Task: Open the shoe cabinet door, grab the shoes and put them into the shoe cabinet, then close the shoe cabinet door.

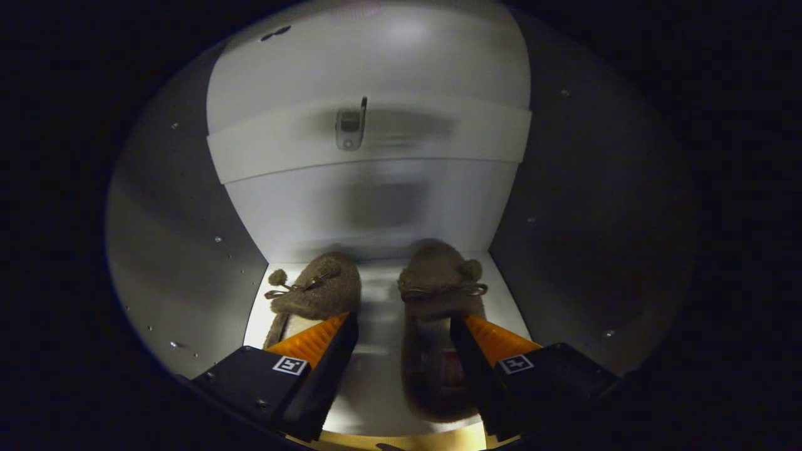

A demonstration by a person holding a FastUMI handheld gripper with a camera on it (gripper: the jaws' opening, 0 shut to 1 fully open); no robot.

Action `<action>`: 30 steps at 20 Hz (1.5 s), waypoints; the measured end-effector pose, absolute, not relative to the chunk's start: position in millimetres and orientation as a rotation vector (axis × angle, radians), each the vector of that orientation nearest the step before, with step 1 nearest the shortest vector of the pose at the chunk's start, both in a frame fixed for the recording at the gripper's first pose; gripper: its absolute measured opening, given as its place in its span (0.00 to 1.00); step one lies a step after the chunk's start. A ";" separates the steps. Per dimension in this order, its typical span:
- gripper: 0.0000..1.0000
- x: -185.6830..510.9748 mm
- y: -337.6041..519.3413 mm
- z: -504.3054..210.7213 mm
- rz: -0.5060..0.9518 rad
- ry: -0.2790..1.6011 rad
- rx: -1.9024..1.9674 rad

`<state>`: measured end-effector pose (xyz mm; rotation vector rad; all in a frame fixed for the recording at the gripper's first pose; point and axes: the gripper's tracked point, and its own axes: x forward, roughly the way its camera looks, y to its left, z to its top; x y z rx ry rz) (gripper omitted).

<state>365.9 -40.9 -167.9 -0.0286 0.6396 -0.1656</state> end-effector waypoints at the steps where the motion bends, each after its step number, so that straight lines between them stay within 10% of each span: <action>1: 0.95 355.9 -37.7 -153.2 -0.165 0.602 -0.035; 30: 0.99 -85.9 -71.2 46.3 -0.198 0.049 0.010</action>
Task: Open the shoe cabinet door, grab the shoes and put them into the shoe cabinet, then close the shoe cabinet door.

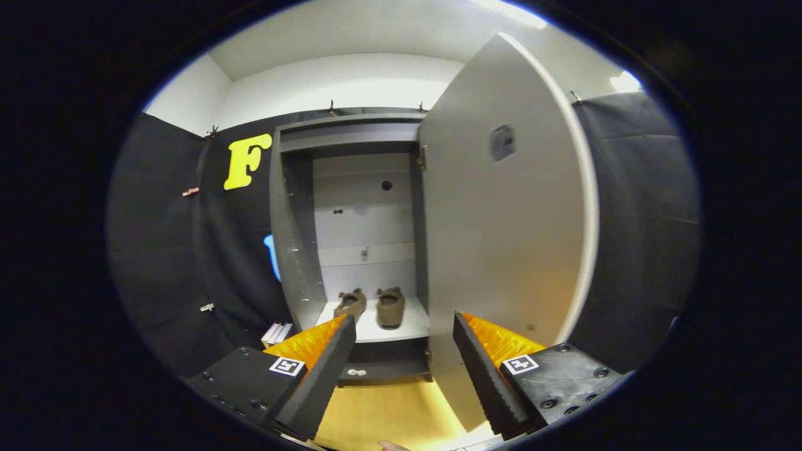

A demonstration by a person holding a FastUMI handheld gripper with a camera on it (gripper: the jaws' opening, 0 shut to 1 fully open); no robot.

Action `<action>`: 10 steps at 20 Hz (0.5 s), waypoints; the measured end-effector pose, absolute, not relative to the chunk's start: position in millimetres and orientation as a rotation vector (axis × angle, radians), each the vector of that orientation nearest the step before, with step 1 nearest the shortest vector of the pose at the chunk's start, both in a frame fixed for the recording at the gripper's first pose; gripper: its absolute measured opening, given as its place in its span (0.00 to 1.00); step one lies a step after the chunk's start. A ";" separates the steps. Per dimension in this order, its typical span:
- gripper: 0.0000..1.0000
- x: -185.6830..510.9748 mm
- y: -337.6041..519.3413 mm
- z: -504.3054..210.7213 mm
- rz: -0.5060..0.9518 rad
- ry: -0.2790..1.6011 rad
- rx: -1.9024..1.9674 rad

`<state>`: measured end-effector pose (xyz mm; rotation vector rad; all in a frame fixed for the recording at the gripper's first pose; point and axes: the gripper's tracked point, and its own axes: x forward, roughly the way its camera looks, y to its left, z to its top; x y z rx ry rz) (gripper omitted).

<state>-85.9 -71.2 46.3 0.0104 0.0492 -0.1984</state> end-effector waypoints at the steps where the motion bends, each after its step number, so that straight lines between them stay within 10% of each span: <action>1: 0.98 -99.0 -83.0 52.9 -0.214 0.035 0.010; 10: 0.98 -161.2 -205.5 50.2 -0.303 0.027 -0.012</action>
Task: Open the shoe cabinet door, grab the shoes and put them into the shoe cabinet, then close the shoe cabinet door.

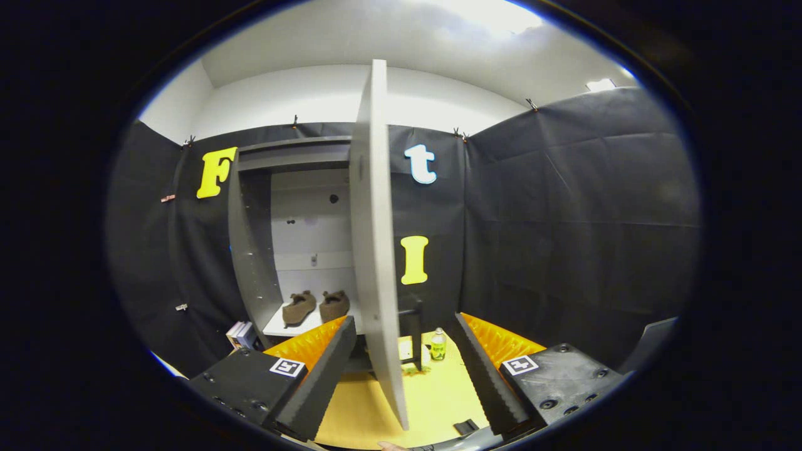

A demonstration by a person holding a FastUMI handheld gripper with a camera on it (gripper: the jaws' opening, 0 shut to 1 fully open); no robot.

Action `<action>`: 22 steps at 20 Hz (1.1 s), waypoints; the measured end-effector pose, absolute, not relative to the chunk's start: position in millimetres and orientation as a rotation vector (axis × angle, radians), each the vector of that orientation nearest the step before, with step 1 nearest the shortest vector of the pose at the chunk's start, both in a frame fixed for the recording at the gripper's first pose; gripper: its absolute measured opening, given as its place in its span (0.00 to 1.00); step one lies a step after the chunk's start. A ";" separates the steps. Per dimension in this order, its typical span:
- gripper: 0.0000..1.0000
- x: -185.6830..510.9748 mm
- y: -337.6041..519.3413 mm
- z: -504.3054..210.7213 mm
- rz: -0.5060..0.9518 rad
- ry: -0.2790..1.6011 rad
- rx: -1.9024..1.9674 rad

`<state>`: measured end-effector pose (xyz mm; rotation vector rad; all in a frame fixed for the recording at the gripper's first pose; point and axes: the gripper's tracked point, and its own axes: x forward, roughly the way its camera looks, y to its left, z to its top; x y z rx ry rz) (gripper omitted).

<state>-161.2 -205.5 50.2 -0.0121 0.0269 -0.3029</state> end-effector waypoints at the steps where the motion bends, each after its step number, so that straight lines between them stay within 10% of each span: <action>1: 0.98 -160.0 -216.3 45.4 -0.303 0.038 -0.015; 22: 0.99 -86.8 -178.8 -11.5 0.051 0.172 0.039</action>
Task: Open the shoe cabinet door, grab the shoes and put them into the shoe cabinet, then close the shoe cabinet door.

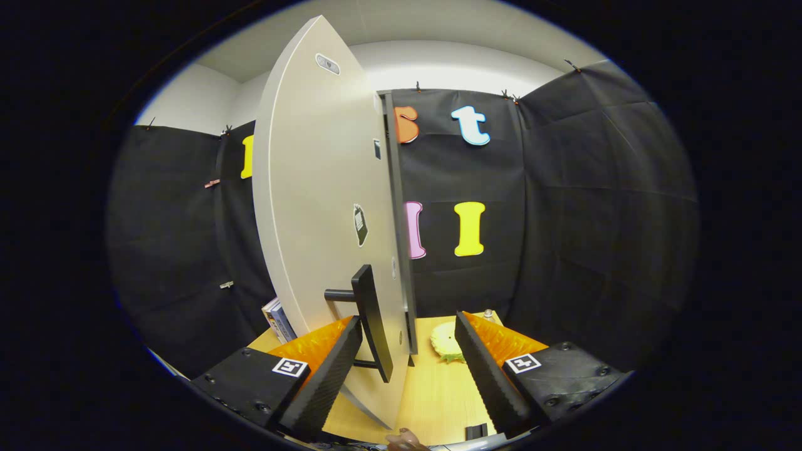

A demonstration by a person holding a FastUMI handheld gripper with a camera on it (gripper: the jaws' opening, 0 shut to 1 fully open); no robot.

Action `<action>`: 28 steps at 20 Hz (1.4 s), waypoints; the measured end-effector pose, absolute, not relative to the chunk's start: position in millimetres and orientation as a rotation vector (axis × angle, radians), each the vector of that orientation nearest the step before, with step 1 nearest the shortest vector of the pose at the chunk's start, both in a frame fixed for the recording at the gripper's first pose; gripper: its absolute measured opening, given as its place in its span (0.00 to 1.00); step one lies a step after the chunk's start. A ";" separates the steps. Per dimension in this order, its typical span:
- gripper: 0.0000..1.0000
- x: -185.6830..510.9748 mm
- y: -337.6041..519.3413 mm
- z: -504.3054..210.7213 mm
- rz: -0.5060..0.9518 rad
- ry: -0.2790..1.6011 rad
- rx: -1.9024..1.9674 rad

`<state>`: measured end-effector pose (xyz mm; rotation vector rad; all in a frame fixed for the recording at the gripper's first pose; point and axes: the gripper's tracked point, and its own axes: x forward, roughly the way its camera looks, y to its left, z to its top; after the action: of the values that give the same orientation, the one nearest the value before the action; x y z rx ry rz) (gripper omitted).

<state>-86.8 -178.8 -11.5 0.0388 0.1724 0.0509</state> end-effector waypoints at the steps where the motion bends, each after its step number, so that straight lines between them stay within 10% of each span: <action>1: 0.99 -85.2 -165.4 -12.5 0.068 0.173 0.037; 28: 1.00 44.0 63.9 -37.9 0.114 0.165 0.073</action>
<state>44.0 63.9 -37.9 0.0726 0.1648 0.1142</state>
